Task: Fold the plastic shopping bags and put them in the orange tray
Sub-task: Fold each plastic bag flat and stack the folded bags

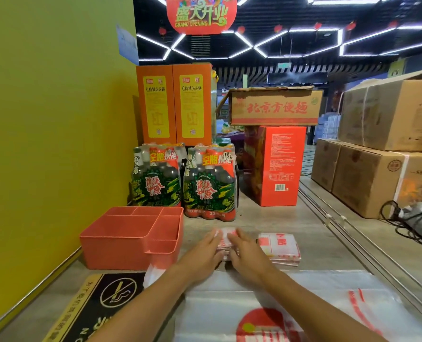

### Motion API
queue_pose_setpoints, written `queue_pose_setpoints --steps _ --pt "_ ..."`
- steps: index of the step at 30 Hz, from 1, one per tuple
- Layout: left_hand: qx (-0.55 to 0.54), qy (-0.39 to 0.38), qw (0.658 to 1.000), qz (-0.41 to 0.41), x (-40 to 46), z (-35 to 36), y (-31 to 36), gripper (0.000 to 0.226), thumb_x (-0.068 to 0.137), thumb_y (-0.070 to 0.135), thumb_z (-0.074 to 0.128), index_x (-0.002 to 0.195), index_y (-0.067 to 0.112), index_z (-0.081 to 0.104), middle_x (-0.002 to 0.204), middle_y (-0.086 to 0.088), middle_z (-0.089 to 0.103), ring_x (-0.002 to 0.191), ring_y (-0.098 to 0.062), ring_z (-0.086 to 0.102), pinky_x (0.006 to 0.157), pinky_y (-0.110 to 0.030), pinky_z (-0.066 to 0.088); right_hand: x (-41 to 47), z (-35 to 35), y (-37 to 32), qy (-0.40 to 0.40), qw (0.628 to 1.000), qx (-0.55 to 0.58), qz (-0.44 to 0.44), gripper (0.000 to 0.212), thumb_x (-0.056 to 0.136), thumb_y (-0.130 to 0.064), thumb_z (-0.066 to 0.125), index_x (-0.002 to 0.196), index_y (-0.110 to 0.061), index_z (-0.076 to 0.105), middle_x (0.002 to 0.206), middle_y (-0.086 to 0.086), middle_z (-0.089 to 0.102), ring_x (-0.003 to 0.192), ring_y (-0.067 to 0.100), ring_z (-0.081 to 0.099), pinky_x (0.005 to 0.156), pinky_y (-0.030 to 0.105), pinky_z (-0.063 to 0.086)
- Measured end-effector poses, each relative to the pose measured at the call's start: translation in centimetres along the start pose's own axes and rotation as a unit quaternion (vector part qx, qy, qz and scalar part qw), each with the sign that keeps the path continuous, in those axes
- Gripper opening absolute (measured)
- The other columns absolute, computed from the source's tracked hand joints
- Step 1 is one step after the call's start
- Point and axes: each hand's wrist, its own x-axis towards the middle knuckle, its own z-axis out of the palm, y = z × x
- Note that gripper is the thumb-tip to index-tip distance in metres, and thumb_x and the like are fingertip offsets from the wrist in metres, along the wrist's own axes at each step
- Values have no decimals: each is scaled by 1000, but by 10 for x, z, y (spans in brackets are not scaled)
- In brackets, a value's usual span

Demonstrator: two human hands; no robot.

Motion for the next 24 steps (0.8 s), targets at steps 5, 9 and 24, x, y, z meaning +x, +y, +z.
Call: queue_pose_setpoints --steps 5,9,24 --pt "-2 -4 1000 6 3 3 3 58 110 27 31 161 15 7 169 -3 -8 155 -20 5 122 -27 11 0 8 -6 1 999 30 40 57 100 -29 47 154 -16 36 160 15 26 150 31 22 122 40 22" --pt "-33 2 999 2 2 4 6 59 109 23 33 161 12 8 168 -3 -10 155 -20 4 120 -25 10 5 7 -11 -2 995 82 58 46 94 -19 54 139 -9 53 136 12 49 127 28 50 108 41 41" --pt "-29 -14 999 8 -6 11 2 64 109 27 32 161 12 -4 165 1 -23 155 -17 -4 124 -30 11 -9 4 -5 -106 993 -41 18 75 105 -36 42 162 -15 -1 165 3 -25 155 24 8 122 33 18"
